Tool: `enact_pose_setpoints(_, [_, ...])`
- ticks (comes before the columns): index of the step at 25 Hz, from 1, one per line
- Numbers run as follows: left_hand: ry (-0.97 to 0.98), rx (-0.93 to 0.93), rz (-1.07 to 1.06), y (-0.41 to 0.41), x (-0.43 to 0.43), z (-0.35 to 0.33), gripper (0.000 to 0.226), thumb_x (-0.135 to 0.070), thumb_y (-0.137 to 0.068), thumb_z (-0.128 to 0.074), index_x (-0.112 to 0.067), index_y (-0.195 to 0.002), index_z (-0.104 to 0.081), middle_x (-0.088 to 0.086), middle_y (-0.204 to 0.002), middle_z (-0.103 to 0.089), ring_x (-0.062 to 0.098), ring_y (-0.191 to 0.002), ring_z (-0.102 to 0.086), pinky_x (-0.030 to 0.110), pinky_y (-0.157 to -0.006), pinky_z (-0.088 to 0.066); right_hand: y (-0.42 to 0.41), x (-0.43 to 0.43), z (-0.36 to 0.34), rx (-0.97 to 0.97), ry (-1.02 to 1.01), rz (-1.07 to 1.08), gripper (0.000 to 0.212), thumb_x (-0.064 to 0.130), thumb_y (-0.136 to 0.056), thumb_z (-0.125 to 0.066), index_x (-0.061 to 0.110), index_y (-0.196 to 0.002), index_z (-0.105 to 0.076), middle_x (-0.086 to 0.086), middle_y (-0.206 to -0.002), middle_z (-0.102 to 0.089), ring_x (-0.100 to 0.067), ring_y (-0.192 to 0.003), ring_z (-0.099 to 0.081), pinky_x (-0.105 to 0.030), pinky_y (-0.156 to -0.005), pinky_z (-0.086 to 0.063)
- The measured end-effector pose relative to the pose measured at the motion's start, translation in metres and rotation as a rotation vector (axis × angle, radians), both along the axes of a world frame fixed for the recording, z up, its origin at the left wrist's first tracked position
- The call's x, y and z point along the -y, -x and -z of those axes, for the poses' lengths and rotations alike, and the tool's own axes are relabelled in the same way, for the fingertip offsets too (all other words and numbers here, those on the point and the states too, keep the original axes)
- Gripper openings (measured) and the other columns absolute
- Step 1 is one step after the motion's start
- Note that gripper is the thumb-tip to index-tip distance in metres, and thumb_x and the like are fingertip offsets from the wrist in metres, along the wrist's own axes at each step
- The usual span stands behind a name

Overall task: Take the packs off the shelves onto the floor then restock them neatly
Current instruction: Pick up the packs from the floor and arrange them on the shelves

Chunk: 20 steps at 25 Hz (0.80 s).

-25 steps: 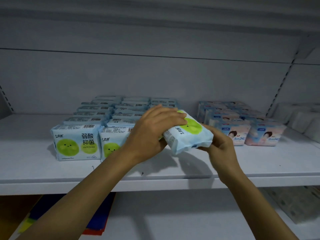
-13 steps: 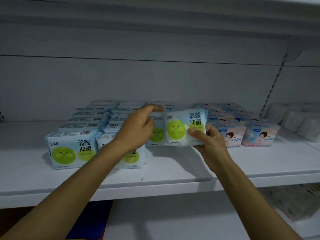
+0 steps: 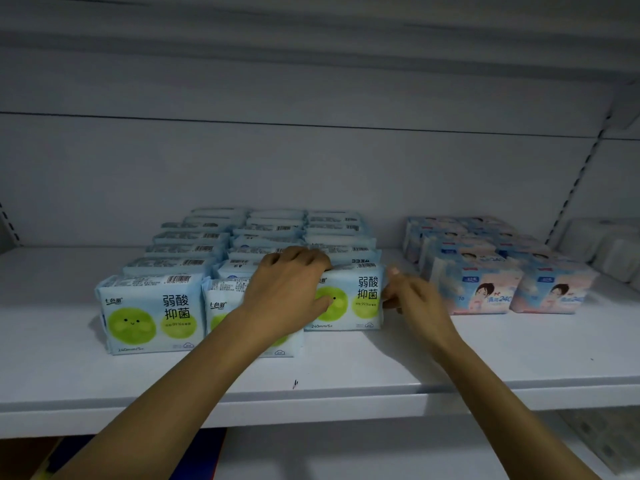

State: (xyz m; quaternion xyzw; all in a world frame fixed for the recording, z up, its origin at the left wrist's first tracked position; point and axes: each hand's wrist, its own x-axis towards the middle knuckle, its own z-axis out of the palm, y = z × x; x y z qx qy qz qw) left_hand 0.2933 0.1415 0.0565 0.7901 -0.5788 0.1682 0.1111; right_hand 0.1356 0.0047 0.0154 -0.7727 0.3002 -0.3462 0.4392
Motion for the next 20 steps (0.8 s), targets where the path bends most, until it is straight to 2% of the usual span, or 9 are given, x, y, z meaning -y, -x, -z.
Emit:
enact_pose_setpoints(1, [0.010, 0.012, 0.001, 0.000, 0.000, 0.001, 0.046, -0.048, -0.089, -0.052, -0.031, -0.131, -0.045, -0.008, -0.139, -0.045, 0.016, -0.130, -0.035, 0.034, -0.103, -0.029, -0.002, 0.007, -0.003, 0.096, -0.052, 0.072, 0.030, 0.029, -0.101, -0.043, 0.013, -0.082, -0.061, -0.004, -0.086, -0.069, -0.020, -0.080, -0.066, -0.028, -0.070, -0.048])
enact_pose_setpoints(3, [0.031, 0.011, 0.004, 0.001, 0.001, 0.003, 0.044, -0.047, -0.090, -0.052, -0.031, -0.131, -0.046, -0.009, -0.134, -0.049, 0.016, -0.128, -0.037, 0.034, -0.102, -0.029, -0.010, 0.022, -0.014, 0.164, -0.091, 0.143, 0.019, 0.017, -0.099, -0.046, 0.017, -0.084, -0.058, -0.006, -0.088, -0.068, -0.021, -0.080, -0.065, -0.031, -0.072, -0.050])
enact_pose_setpoints(6, [0.063, 0.009, 0.018, 0.001, 0.000, 0.004, 0.043, -0.047, -0.090, -0.053, -0.031, -0.130, -0.048, -0.008, -0.130, -0.051, 0.016, -0.124, -0.041, 0.032, -0.100, -0.030, -0.032, 0.044, -0.029, 0.130, -0.173, 0.134, 0.017, 0.007, -0.096, -0.048, 0.019, -0.091, -0.057, -0.004, -0.094, -0.067, -0.020, -0.086, -0.063, -0.035, -0.078, -0.052])
enact_pose_setpoints(9, [0.086, 0.002, 0.043, -0.001, 0.000, 0.007, 0.041, -0.046, -0.088, -0.058, -0.029, -0.125, -0.053, -0.007, -0.127, -0.055, 0.018, -0.121, -0.045, 0.034, -0.099, -0.031, -0.048, 0.062, -0.030, 0.033, -0.200, 0.173, 0.014, 0.009, -0.094, -0.052, 0.021, -0.092, -0.059, -0.007, -0.102, -0.067, -0.023, -0.097, -0.062, -0.040, -0.090, -0.051])
enact_pose_setpoints(12, [0.089, -0.005, 0.040, -0.001, 0.000, 0.008, 0.040, -0.046, -0.087, -0.059, -0.029, -0.123, -0.055, -0.008, -0.128, -0.055, 0.018, -0.120, -0.046, 0.033, -0.099, -0.031, -0.055, 0.063, -0.025, 0.090, -0.222, 0.144, 0.014, 0.015, -0.093, -0.058, 0.022, -0.082, -0.060, -0.003, -0.092, -0.066, -0.022, -0.091, -0.062, -0.036, -0.082, -0.050])
enact_pose_setpoints(15, [0.016, -0.079, 0.038, -0.004, 0.003, 0.000, 0.046, -0.050, -0.087, -0.057, -0.031, -0.128, -0.049, -0.010, -0.134, -0.049, 0.015, -0.126, -0.040, 0.031, -0.100, -0.029, -0.058, 0.066, -0.027, 0.051, -0.253, 0.112, 0.005, 0.014, -0.094, -0.057, 0.017, -0.092, -0.061, -0.004, -0.096, -0.064, -0.020, -0.089, -0.060, -0.029, -0.073, -0.050])
enact_pose_setpoints(17, [-0.046, -0.179, 0.040, -0.004, 0.003, -0.011, 0.047, -0.055, -0.086, -0.056, -0.032, -0.127, -0.050, -0.010, -0.131, -0.052, 0.014, -0.122, -0.043, 0.030, -0.094, -0.035, -0.061, 0.068, -0.026, -0.007, -0.289, 0.046, 0.015, 0.004, -0.093, -0.054, 0.017, -0.093, -0.062, -0.005, -0.096, -0.064, -0.019, -0.085, -0.060, -0.024, -0.065, -0.050])
enact_pose_setpoints(19, [-0.082, -0.205, 0.032, -0.004, 0.004, -0.020, 0.048, -0.060, -0.087, -0.053, -0.033, -0.126, -0.052, -0.009, -0.127, -0.055, 0.014, -0.118, -0.046, 0.030, -0.088, -0.040, -0.063, 0.069, -0.024, 0.010, -0.256, 0.053, 0.021, -0.003, -0.090, -0.055, 0.016, -0.085, -0.063, -0.005, -0.089, -0.066, -0.022, -0.083, -0.061, -0.027, -0.065, -0.053])
enact_pose_setpoints(20, [-0.098, -0.201, 0.024, -0.003, 0.003, -0.023, 0.048, -0.061, -0.087, -0.052, -0.033, -0.127, -0.053, -0.008, -0.127, -0.055, 0.014, -0.118, -0.047, 0.031, -0.088, -0.041, -0.063, 0.070, -0.025, 0.049, -0.191, 0.100, 0.022, -0.002, -0.089, -0.057, 0.017, -0.079, -0.061, -0.004, -0.084, -0.066, -0.023, -0.081, -0.061, -0.034, -0.068, -0.055])
